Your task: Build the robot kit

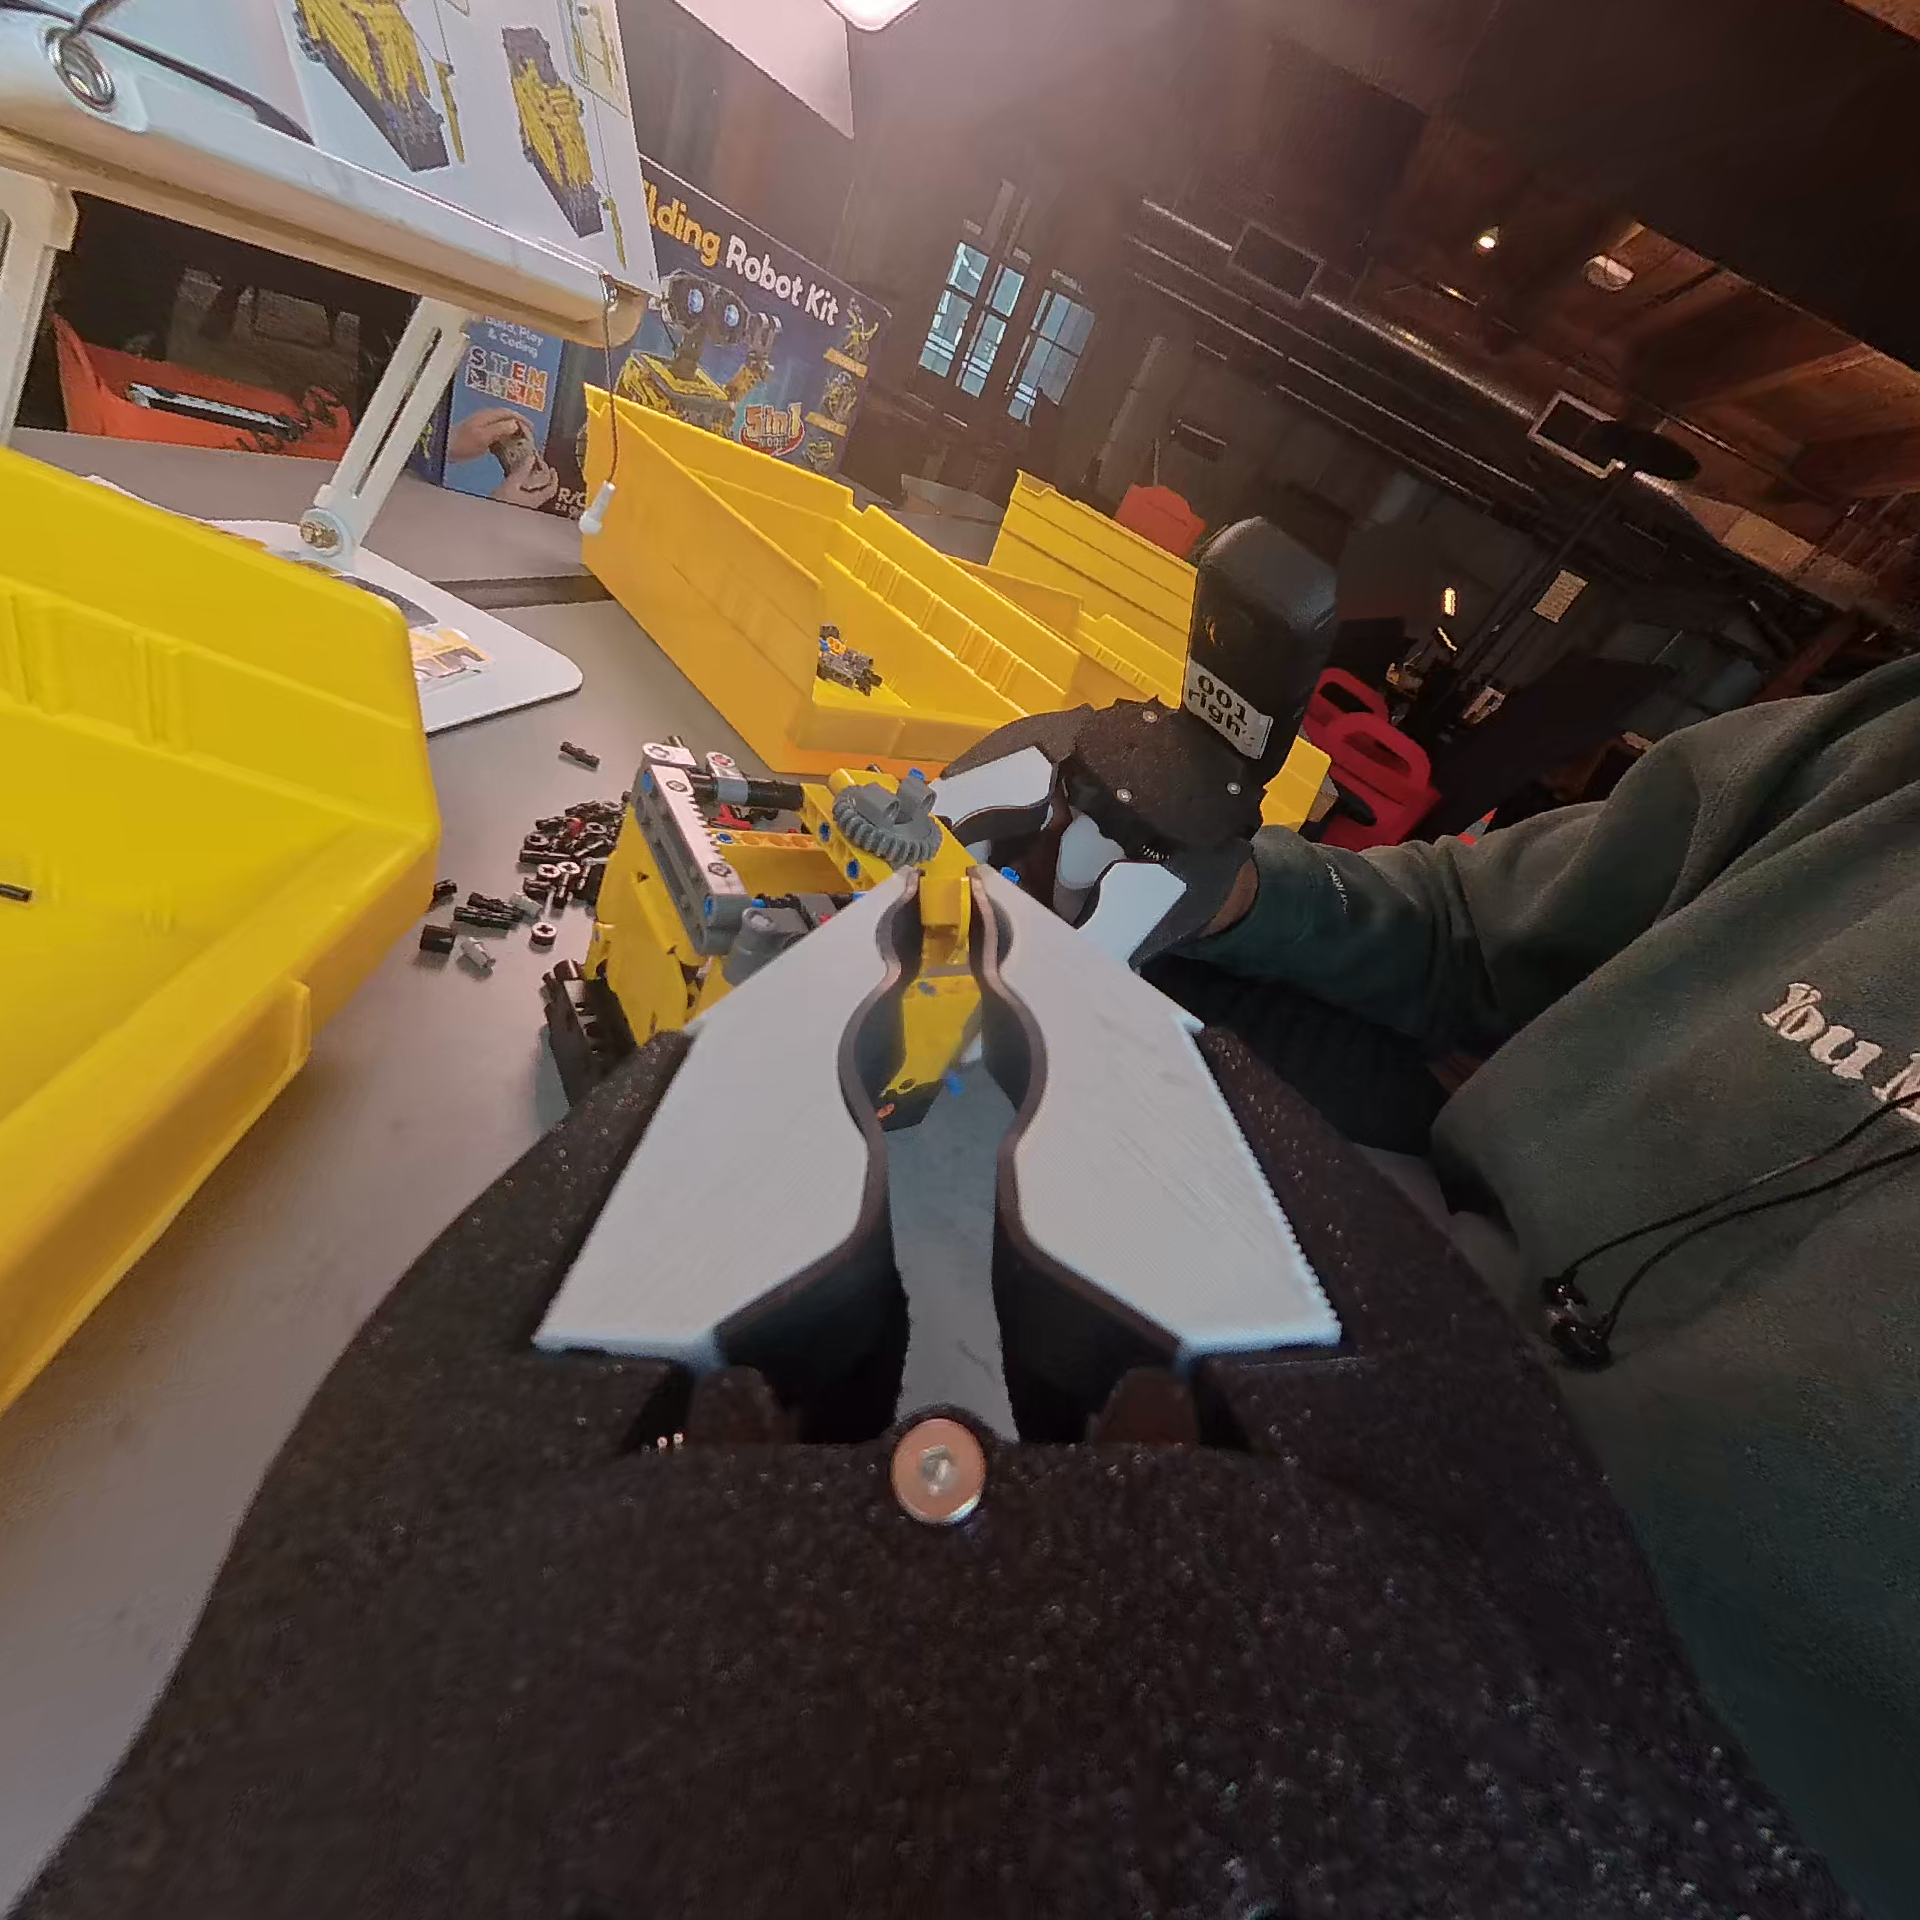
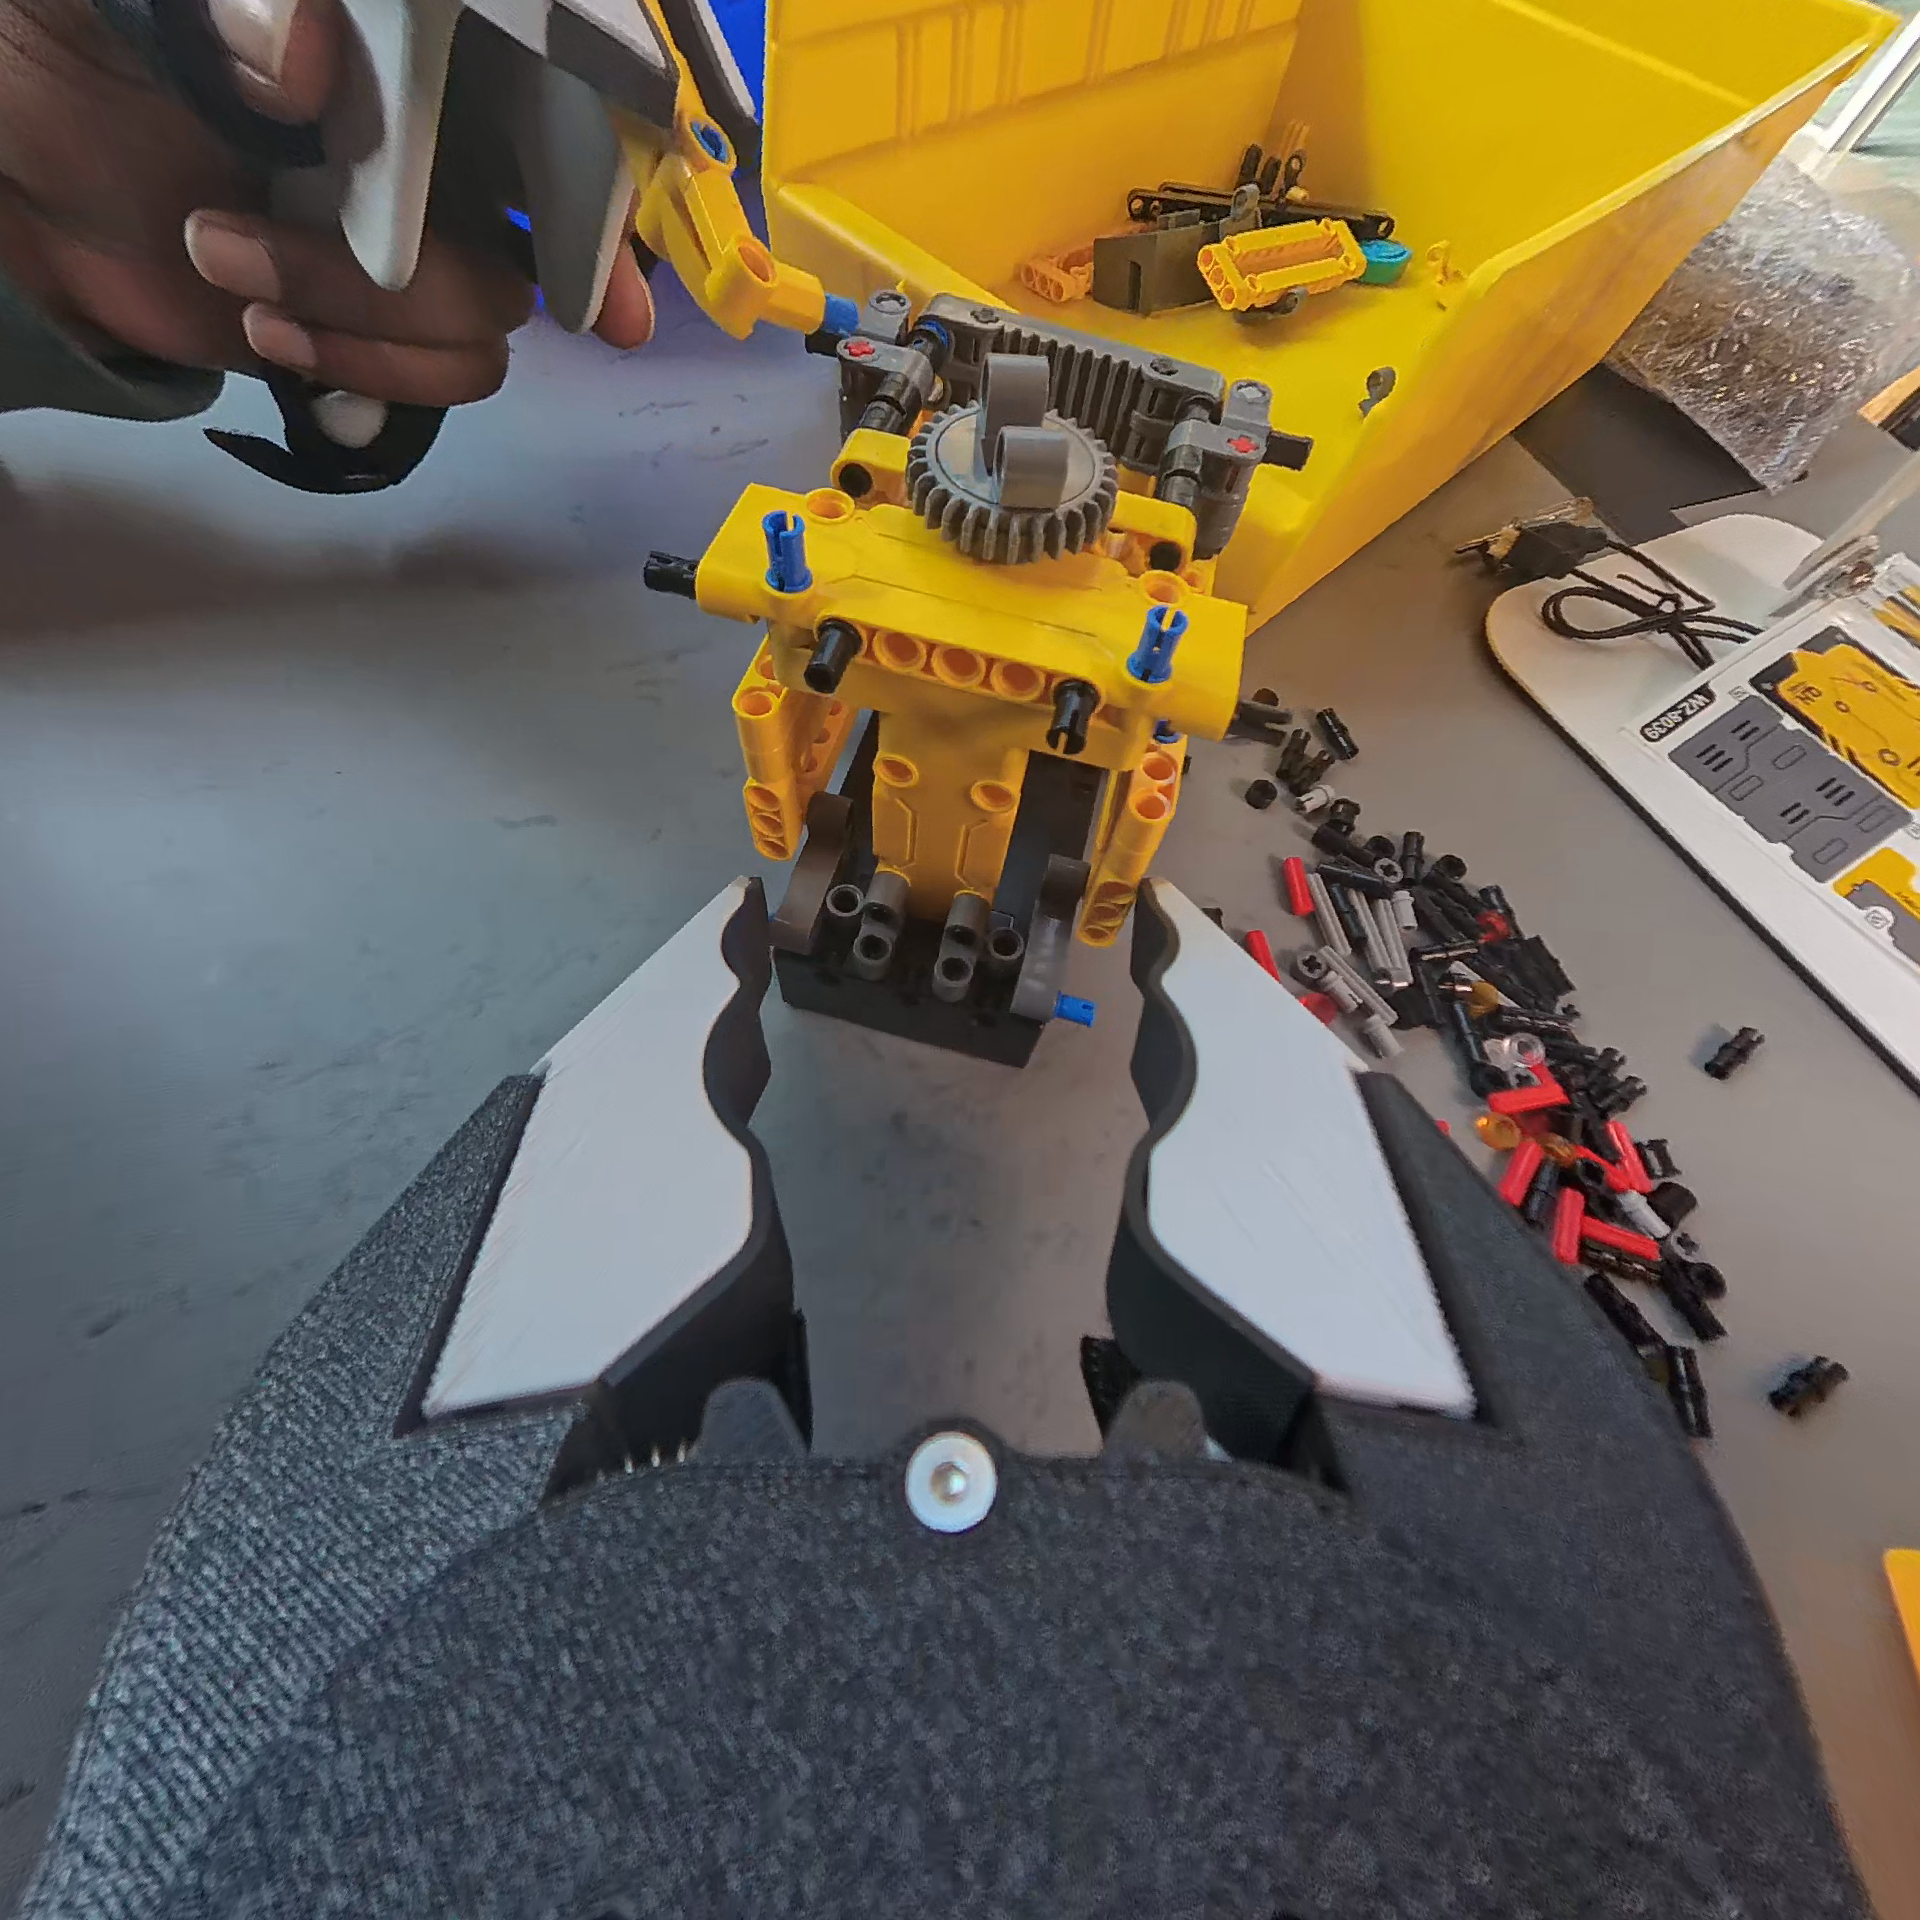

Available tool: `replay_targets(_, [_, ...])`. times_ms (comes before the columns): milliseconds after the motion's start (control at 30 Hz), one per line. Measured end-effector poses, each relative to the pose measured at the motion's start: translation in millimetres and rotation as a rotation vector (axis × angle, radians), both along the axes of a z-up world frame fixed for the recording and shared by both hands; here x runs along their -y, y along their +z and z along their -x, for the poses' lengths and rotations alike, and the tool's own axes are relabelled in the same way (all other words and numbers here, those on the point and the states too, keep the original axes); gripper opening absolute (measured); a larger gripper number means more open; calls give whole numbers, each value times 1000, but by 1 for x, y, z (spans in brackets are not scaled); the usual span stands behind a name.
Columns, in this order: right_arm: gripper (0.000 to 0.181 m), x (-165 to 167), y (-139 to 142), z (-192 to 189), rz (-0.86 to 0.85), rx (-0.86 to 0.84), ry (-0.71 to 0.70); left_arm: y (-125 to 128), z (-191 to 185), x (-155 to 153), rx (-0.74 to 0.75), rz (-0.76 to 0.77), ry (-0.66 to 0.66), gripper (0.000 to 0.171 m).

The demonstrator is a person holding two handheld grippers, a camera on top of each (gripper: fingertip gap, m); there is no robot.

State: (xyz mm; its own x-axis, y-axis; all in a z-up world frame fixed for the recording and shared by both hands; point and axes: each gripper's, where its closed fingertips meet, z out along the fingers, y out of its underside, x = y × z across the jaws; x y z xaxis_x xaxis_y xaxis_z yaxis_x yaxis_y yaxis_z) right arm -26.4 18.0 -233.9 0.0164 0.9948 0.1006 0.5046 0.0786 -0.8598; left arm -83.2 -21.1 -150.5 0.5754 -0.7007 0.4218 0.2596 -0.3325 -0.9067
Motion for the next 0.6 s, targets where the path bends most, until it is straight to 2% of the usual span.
replay_targets(233, [67,0,-4,0,2,19,-8,2,1,0,8,-7,6,6])
replay_targets(433, [58,0,-3,6,23,27,-93,5,3,-2,28,-19,16,6])
replay_targets(533, [71,15,-3,12,49,29,-65,6,2,-2,60,-18,11,6])
replay_targets(600, [69,24,-3,13,41,29,-20,7,1,-2,86,-14,8,6])
